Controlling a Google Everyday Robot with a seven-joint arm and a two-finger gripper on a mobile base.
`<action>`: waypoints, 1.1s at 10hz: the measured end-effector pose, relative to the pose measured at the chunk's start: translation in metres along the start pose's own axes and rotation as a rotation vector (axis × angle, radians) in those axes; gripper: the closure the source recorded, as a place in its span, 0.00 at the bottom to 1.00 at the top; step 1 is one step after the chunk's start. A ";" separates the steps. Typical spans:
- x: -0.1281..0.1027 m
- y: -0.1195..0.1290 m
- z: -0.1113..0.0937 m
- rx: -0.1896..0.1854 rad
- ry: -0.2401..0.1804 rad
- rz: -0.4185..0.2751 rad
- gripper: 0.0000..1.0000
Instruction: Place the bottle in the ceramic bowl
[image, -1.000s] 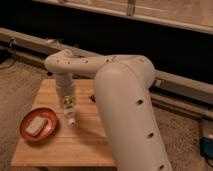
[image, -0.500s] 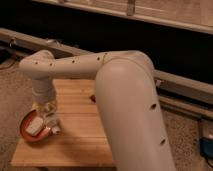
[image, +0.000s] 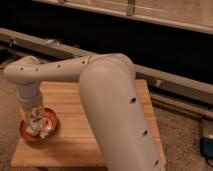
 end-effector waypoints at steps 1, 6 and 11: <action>-0.007 -0.001 0.013 0.009 0.010 -0.004 0.49; -0.027 -0.006 0.050 0.058 0.067 -0.011 0.20; -0.027 -0.007 0.050 0.059 0.068 -0.009 0.20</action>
